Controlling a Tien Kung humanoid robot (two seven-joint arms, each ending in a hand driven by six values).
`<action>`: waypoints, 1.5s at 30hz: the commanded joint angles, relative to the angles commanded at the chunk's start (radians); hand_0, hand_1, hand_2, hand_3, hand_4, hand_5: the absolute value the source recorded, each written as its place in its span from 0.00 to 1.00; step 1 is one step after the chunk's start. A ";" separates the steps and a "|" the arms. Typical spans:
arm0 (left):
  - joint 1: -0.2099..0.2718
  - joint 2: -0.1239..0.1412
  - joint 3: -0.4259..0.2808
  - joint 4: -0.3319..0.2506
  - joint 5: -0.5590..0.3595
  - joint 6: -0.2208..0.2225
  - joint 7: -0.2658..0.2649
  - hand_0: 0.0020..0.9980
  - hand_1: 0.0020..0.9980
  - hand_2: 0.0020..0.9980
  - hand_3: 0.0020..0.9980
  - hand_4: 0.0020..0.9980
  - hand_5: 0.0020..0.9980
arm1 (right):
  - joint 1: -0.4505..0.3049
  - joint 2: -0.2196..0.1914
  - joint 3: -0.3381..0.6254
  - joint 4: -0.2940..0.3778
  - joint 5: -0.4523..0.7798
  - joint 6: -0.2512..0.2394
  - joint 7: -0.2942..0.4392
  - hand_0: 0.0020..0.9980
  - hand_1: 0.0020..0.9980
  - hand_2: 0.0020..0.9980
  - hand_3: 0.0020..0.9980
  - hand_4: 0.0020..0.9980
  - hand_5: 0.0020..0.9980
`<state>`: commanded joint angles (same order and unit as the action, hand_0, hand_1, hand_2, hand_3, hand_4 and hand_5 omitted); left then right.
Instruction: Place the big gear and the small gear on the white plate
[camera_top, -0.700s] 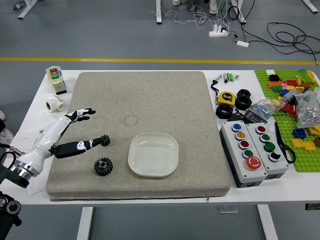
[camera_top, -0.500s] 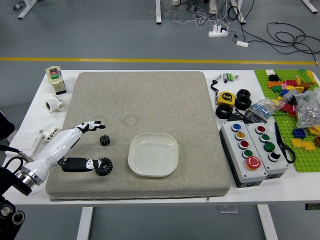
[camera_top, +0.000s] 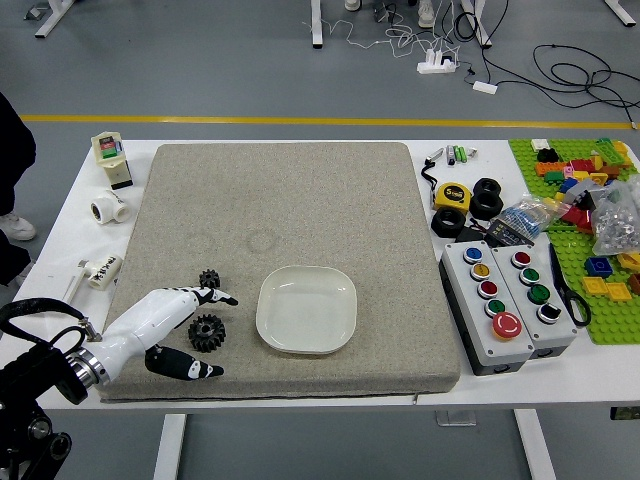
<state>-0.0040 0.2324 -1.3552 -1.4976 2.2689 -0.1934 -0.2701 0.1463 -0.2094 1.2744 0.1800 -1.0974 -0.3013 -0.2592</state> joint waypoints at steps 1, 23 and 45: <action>-0.001 0.000 0.000 0.001 0.000 0.000 0.001 0.61 0.70 0.78 0.75 0.95 0.17 | 0.000 0.000 0.000 0.000 0.000 0.000 0.000 0.60 0.61 0.69 0.56 0.75 0.67; 0.000 0.014 -0.007 0.029 0.000 -0.027 0.041 0.31 0.35 0.41 0.53 0.06 0.00 | -0.011 0.003 0.004 0.000 -0.011 0.000 -0.003 0.60 0.61 0.69 0.56 0.75 0.68; -0.083 -0.004 0.041 -0.037 0.000 0.017 0.073 0.29 0.33 0.40 0.53 0.12 0.00 | -0.005 0.003 -0.004 0.000 0.002 -0.001 -0.002 0.60 0.61 0.69 0.56 0.75 0.68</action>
<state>-0.0869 0.2282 -1.3143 -1.5347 2.2689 -0.1765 -0.1968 0.1412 -0.2066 1.2702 0.1800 -1.0953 -0.3025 -0.2610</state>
